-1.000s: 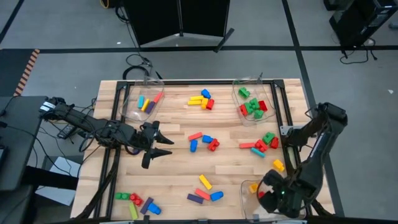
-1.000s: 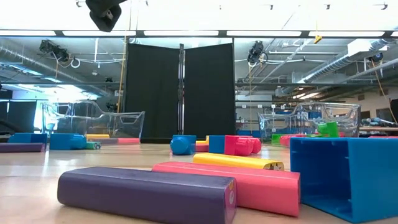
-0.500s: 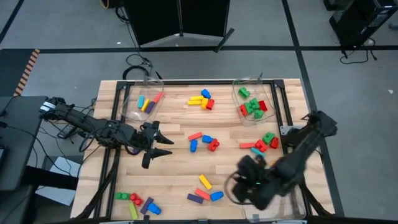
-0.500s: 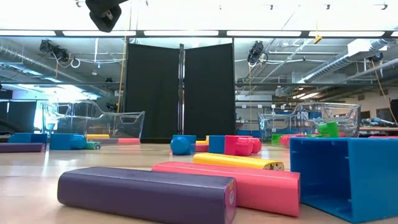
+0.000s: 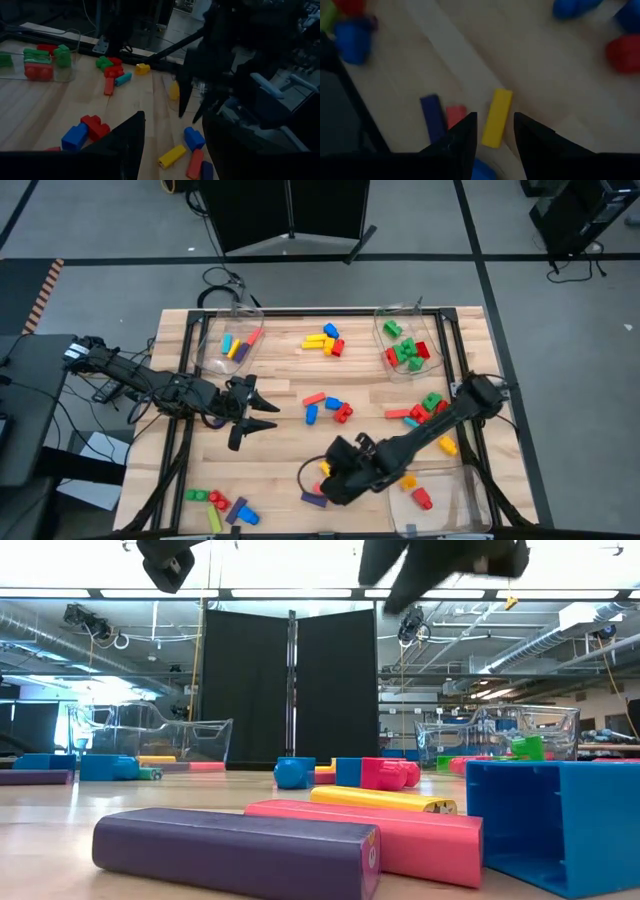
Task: Sort blocks by size
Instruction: Put the yellow block into the top left transparent bin
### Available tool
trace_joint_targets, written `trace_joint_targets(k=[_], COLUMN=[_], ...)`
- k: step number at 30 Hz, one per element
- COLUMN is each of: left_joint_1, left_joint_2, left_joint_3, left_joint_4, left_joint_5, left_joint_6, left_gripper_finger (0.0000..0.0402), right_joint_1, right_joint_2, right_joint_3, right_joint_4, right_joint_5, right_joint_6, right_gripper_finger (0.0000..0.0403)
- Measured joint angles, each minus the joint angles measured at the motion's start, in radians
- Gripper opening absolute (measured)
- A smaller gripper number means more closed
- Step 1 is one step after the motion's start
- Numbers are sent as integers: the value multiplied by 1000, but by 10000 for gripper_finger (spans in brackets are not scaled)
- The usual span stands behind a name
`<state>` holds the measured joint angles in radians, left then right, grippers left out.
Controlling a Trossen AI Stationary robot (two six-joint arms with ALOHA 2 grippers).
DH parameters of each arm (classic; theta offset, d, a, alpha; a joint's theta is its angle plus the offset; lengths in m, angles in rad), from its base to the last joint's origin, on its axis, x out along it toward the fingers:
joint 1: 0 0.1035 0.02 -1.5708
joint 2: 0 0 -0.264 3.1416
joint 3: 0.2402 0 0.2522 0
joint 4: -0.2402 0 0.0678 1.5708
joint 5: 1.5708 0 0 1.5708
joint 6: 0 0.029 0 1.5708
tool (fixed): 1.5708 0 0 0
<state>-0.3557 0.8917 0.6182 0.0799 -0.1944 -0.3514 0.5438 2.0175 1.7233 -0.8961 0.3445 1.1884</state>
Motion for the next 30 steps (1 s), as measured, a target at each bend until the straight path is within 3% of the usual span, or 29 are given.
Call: trace_joint_targets(k=[8,21,26,30], left_joint_1=[0,0,0,0], left_joint_2=[0,0,0,0], left_joint_3=[0,0,0,0], left_joint_4=[-4,-65,-75,-75], left_joint_5=[0,0,0,0], left_joint_6=[-1,-1,-1,-1], left_gripper_finger=[204,204,204,204], right_joint_1=[-43,-45,-33,-33], right_joint_2=[92,90,90,90], right_joint_3=[0,-14,-14,-14], right_joint_4=[3,-1,3,2], right_joint_5=[-93,-52,-50,-108], right_joint_6=[100,144,145,128], right_gripper_finger=[158,314,344,348])
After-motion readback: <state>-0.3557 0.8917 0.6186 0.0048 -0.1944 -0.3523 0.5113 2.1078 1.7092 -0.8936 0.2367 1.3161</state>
